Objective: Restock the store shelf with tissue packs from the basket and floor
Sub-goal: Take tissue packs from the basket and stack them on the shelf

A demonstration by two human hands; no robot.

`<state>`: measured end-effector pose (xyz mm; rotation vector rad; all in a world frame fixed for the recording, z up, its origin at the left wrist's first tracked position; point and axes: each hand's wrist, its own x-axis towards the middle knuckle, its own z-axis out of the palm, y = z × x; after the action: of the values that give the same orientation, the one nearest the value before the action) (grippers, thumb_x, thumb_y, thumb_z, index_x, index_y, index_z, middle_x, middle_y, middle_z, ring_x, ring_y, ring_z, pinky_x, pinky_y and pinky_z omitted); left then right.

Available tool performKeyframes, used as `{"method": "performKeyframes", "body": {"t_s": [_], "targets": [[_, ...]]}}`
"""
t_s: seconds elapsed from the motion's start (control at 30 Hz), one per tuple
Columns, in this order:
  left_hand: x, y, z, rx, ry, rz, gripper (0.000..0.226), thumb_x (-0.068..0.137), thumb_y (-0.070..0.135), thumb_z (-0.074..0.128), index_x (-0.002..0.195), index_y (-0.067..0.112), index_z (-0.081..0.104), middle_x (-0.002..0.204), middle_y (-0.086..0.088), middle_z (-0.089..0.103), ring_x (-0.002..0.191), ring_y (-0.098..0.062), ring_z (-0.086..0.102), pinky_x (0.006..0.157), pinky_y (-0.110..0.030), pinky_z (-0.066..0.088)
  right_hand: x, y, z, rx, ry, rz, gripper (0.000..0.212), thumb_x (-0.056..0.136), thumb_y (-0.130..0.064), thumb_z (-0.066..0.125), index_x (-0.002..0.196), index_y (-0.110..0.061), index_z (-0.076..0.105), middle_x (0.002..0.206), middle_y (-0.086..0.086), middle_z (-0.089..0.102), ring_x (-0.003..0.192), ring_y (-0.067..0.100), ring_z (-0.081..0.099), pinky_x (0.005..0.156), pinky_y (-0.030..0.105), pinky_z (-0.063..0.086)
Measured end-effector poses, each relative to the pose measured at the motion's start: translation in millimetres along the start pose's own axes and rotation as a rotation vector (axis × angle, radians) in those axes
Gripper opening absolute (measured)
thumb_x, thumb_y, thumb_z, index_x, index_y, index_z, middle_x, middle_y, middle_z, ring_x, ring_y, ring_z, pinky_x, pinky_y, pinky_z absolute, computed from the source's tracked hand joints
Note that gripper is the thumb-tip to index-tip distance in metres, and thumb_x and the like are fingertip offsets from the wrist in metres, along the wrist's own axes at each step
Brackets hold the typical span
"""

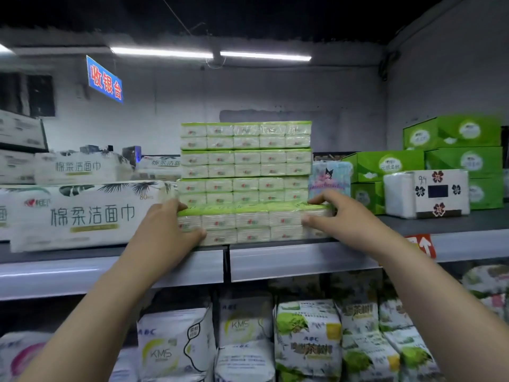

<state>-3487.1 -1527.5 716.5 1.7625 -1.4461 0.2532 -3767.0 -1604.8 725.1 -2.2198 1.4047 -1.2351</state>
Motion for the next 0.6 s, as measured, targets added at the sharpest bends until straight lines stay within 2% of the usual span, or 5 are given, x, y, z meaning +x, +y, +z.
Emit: {"method": "performKeyframes", "body": {"t_s": [0.1,0.2,0.33,0.43,0.6], "targets": [[-5,2,3,0.04,0.109,0.116,0.048,0.081,0.021,0.075,0.124,0.008,0.061,0.13,-0.013,0.049,0.122,-0.033,0.042,0.103,-0.034,0.031,2,-1,3,-0.033,0.017,-0.009,0.031,0.083,-0.048,0.068,0.108,-0.034,0.055,0.086,-0.016,0.052,0.077,0.007,0.051,0.073,0.032,0.045],[-11,14,7,0.114,0.07,0.217,0.048,0.087,0.015,0.066,0.134,0.012,0.055,0.133,-0.009,0.052,0.121,-0.033,0.043,0.102,-0.036,0.033,-4,-4,5,-0.116,0.015,-0.018,0.042,0.088,-0.052,0.061,0.125,-0.033,0.052,0.119,-0.006,0.059,0.106,0.019,0.055,0.089,0.038,0.049],[-32,53,24,0.097,-0.078,0.362,0.06,0.097,0.028,0.054,0.151,0.016,0.031,0.156,-0.006,0.03,0.144,-0.025,0.024,0.117,-0.036,0.02,-39,-2,1,-0.311,0.123,-0.145,0.066,0.095,-0.048,0.051,0.151,-0.021,0.027,0.153,0.006,0.037,0.138,0.026,0.033,0.111,0.037,0.031],[-62,99,47,0.02,-0.238,0.509,0.07,0.099,0.036,0.05,0.155,0.023,0.012,0.162,0.003,0.011,0.149,-0.017,0.008,0.119,-0.034,0.015,-79,20,-15,-0.451,0.171,-0.201,0.071,0.097,-0.049,0.047,0.154,-0.02,0.018,0.16,0.005,0.022,0.147,0.023,0.018,0.119,0.038,0.018],[-134,163,106,0.071,-0.431,0.706,0.079,0.097,0.047,0.047,0.155,0.023,0.0,0.163,0.002,-0.008,0.15,-0.016,-0.002,0.121,-0.041,0.01,-155,89,-51,-0.619,0.044,-0.096,0.075,0.096,-0.055,0.044,0.155,-0.023,0.011,0.163,0.004,0.007,0.15,0.021,0.004,0.121,0.046,0.011]]}}
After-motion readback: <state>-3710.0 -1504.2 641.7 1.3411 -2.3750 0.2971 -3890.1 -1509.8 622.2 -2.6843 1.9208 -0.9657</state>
